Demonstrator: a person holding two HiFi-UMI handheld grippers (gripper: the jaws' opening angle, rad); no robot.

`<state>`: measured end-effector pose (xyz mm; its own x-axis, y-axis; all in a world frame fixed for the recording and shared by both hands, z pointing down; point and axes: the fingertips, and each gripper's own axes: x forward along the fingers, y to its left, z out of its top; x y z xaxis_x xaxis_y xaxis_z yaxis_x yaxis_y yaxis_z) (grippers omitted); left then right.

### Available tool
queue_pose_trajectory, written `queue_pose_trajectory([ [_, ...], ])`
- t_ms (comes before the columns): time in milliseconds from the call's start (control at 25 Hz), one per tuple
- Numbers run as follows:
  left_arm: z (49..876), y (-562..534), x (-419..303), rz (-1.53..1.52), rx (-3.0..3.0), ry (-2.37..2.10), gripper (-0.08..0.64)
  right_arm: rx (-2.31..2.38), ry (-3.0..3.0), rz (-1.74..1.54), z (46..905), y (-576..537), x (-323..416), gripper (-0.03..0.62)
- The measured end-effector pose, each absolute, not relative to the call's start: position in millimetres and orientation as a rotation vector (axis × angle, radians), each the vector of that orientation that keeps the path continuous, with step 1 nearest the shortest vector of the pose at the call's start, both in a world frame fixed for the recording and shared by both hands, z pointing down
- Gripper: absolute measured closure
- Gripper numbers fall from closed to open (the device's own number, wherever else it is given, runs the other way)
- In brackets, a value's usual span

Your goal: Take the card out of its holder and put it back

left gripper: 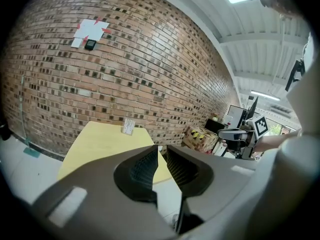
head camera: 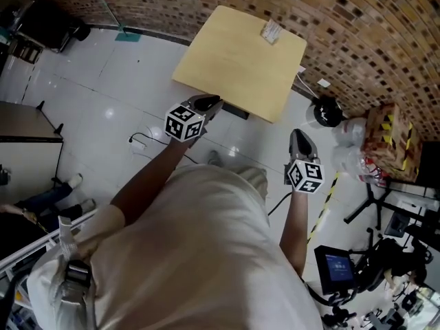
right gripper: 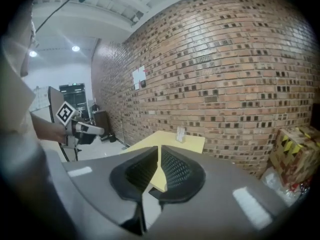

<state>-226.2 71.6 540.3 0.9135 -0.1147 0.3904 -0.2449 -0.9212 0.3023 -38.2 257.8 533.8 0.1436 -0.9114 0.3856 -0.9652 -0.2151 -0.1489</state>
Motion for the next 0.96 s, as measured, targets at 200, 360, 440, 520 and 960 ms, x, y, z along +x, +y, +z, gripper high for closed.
queue_pose_trajectory([
  [200, 540.9, 71.6, -225.8, 0.527, 2.723, -0.254, 0.485, 2.272, -1.835, 0.559, 528.9, 261.2, -28.1, 0.569],
  [360, 545.4, 72.1, -231.6, 0.531, 2.716, -0.24, 0.485, 2.272, -1.845, 0.547, 529.1, 258.0, -35.1, 0.57],
  [440, 546.5, 71.4, -235.6, 0.529, 2.716, -0.238, 0.485, 2.278, -1.86, 0.563, 531.1, 254.2, -39.9, 0.572],
  [520, 545.3, 68.8, -239.4, 0.524, 2.713, -0.244, 0.485, 2.318, -1.898, 0.621, 530.8, 248.6, -41.0, 0.572],
  [960, 551.2, 49.0, -277.6, 0.518, 2.671, -0.326, 0.488, 2.407, -2.03, 0.758, 519.2, 213.6, -51.4, 0.588],
])
